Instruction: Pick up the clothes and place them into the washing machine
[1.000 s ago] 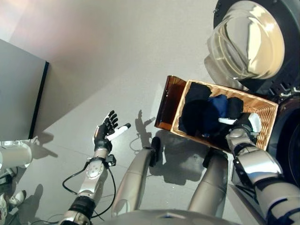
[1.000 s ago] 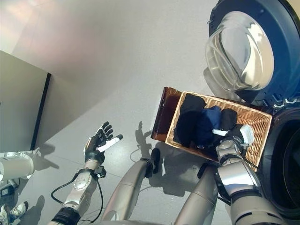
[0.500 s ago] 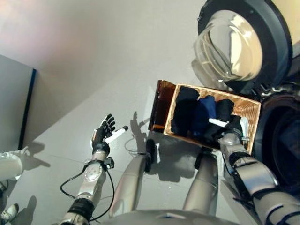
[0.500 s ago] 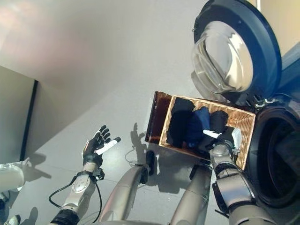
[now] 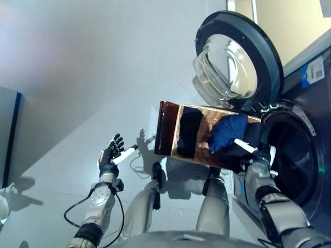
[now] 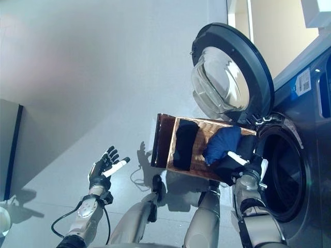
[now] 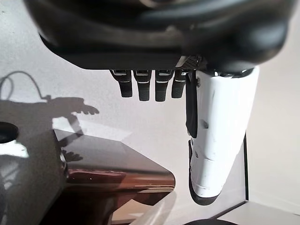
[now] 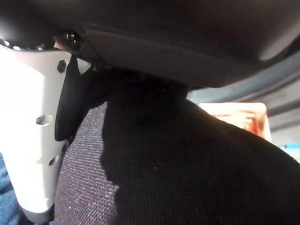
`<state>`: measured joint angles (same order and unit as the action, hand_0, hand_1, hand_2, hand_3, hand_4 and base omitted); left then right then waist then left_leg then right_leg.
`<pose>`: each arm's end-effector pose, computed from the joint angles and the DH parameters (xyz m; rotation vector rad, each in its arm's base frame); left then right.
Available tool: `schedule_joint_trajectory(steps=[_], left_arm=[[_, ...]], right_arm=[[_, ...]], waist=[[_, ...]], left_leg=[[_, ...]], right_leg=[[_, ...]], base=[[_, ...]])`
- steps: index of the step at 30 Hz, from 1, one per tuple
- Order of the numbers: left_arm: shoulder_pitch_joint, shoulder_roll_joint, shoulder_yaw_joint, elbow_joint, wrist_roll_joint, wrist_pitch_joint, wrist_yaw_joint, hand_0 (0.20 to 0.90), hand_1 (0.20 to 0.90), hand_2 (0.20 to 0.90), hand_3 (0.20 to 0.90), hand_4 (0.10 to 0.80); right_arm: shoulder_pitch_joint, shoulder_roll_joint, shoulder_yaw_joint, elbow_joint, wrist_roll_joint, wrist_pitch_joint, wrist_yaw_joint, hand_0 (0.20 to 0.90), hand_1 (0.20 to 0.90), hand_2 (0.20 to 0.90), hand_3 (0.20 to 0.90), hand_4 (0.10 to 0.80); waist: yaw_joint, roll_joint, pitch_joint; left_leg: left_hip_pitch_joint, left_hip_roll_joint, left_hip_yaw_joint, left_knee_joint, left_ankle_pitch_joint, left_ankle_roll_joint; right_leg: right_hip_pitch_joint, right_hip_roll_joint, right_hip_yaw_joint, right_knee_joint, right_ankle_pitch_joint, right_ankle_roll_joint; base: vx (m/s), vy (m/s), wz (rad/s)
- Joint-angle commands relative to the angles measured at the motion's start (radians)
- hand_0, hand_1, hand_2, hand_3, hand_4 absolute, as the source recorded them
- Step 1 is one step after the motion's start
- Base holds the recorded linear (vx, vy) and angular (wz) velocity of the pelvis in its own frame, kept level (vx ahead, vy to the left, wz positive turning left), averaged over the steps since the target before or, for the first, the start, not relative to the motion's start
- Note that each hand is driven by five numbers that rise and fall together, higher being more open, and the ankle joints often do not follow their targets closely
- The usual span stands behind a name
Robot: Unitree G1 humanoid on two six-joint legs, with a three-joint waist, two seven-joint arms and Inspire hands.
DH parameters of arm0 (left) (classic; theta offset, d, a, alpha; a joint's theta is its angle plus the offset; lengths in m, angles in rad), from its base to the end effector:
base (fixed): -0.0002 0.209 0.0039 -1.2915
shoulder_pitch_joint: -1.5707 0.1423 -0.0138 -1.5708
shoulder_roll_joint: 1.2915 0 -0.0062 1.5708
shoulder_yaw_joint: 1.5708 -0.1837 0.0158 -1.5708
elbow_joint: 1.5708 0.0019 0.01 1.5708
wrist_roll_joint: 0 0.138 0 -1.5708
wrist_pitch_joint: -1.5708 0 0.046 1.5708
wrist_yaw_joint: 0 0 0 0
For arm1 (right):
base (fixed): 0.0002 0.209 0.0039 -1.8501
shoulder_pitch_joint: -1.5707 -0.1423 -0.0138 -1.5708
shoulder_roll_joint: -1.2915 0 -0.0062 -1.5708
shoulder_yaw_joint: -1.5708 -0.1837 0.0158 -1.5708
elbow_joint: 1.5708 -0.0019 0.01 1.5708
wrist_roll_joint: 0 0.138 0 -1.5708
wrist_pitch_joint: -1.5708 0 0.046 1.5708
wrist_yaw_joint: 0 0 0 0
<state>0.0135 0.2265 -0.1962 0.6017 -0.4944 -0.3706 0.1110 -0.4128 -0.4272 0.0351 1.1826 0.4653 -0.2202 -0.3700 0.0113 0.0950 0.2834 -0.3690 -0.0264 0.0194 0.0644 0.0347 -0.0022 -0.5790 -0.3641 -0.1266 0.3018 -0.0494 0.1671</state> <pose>0.1662 0.1881 -0.0460 -0.1726 0.2830 0.1836 0.2263 -0.2781 -0.0210 -0.0825 0.4703 -0.7197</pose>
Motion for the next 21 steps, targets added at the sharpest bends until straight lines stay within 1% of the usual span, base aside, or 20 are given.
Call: schedule_joint_trajectory(steps=[1,6,7,8,9,10,12,13,15,16,17,21], left_arm=[[-0.003,0.03,0.076,-0.003,-0.032,-0.092,-0.004,0.9,0.9,0.9,0.9,0.8],[-0.012,0.002,0.077,0.022,-0.043,-0.091,-0.018,0.9,0.9,0.9,0.9,0.8],[-0.012,-0.011,0.08,0.035,-0.052,-0.092,-0.026,0.9,0.9,0.9,0.9,0.8],[-0.011,-0.01,0.078,0.035,-0.053,-0.093,-0.027,0.9,0.9,0.9,0.9,0.8],[-0.01,-0.022,0.08,0.041,-0.059,-0.093,-0.034,0.9,0.9,0.9,0.9,0.8],[-0.01,-0.021,0.079,0.042,-0.059,-0.094,-0.035,0.9,0.9,0.9,0.9,0.8],[-0.011,-0.033,0.079,0.06,-0.069,-0.094,-0.043,0.9,0.9,0.9,0.9,0.8],[-0.012,-0.032,0.078,0.061,-0.07,-0.094,-0.044,0.9,0.9,0.9,0.9,0.8],[-0.01,-0.041,0.069,0.073,-0.074,-0.096,-0.051,0.9,0.9,0.9,0.9,0.8],[-0.011,-0.041,0.067,0.074,-0.075,-0.097,-0.051,0.9,0.9,0.9,0.9,0.8],[-0.004,-0.045,0.061,0.069,-0.08,-0.097,-0.055,0.9,0.9,0.9,0.9,0.8],[0.006,-0.048,0.049,0.066,-0.091,-0.101,-0.061,0.9,0.9,0.9,0.9,0.8]], right_arm=[[0.026,-0.019,-0.025,-0.1,0.109,-0.134,0.047,0.2,0.2,0.2,0.2,0.3],[0.081,0.043,-0.152,-0.109,0.372,-0.205,0.167,0.2,0.2,0.2,0.2,0.3],[0.104,0.074,-0.203,-0.113,0.483,-0.226,0.22,0.2,0.2,0.2,0.2,0.3],[0.106,0.073,-0.203,-0.111,0.489,-0.227,0.227,0.2,0.2,0.2,0.2,0.3],[0.122,0.096,-0.24,-0.099,0.557,-0.241,0.258,0.2,0.2,0.2,0.2,0.3],[0.122,0.095,-0.24,-0.096,0.56,-0.242,0.261,0.2,0.2,0.2,0.2,0.3],[0.129,0.12,-0.289,-0.084,0.653,-0.262,0.282,0.2,0.2,0.2,0.2,0.3],[0.13,0.12,-0.289,-0.084,0.656,-0.263,0.285,0.2,0.2,0.2,0.2,0.3],[0.121,0.133,-0.342,-0.067,0.731,-0.287,0.289,0.2,0.2,0.2,0.2,0.3],[0.12,0.132,-0.343,-0.065,0.735,-0.288,0.294,0.2,0.2,0.2,0.2,0.3],[0.108,0.137,-0.369,-0.06,0.78,-0.299,0.298,0.2,0.2,0.2,0.2,0.3],[0.088,0.137,-0.41,-0.044,0.841,-0.324,0.294,0.2,0.2,0.2,0.2,0.3]], waist=[[-0.003,-0.017,-0.046],[-0.018,-0.006,-0.064],[-0.024,-0.002,-0.071],[-0.023,-0.002,-0.071],[-0.029,0.003,-0.078],[-0.029,0.003,-0.078],[-0.037,0.014,-0.079],[-0.036,0.013,-0.079],[-0.043,0.028,-0.076],[-0.042,0.028,-0.076],[-0.043,0.038,-0.074],[-0.044,0.054,-0.071]], left_leg=[[0.04,0.072,-0.033,-0.018,-0.019,-0.119],[0.088,0.078,-0.027,-0.055,-0.013,-0.123],[0.103,0.081,-0.027,-0.064,-0.015,-0.125],[0.105,0.082,-0.028,-0.066,-0.014,-0.125],[0.113,0.083,-0.027,-0.068,-0.018,-0.125],[0.114,0.083,-0.027,-0.069,-0.018,-0.125],[0.116,0.08,-0.024,-0.062,-0.024,-0.123],[0.115,0.079,-0.023,-0.061,-0.025,-0.123],[0.111,0.072,-0.022,-0.052,-0.031,-0.12],[0.11,0.072,-0.022,-0.05,-0.032,-0.119],[0.108,0.068,-0.019,-0.044,-0.035,-0.118],[0.102,0.06,-0.014,-0.032,-0.043,-0.113]], right_leg=[[0.119,-0.026,0.043,-0.154,0.205,0.024],[0.146,-0.022,0.041,-0.166,0.207,0.03],[0.155,-0.022,0.04,-0.171,0.204,0.031],[0.157,-0.021,0.039,-0.171,0.204,0.031],[0.161,-0.02,0.041,-0.172,0.201,0.033],[0.161,-0.02,0.04,-0.172,0.201,0.033],[0.155,-0.024,0.047,-0.164,0.197,0.034],[0.154,-0.024,0.048,-0.162,0.196,0.034],[0.144,-0.027,0.054,-0.157,0.195,0.034],[0.143,-0.027,0.055,-0.156,0.194,0.034],[0.139,-0.03,0.059,-0.157,0.194,0.034],[0.127,-0.035,0.07,-0.153,0.195,0.036]], base=[[0.052,-0.012,-0.1],[0.067,0.003,-0.11],[0.057,0.008,-0.04],[0.069,0.013,-0.04],[0.034,0.01,0.0],[0.042,0.016,0.01],[0.0,0.0,0.0],[0.002,0.032,-0.02],[-0.004,0.041,0.0],[-0.006,0.048,-0.01],[-0.004,0.041,0.0],[-0.001,0.028,-0.04]])
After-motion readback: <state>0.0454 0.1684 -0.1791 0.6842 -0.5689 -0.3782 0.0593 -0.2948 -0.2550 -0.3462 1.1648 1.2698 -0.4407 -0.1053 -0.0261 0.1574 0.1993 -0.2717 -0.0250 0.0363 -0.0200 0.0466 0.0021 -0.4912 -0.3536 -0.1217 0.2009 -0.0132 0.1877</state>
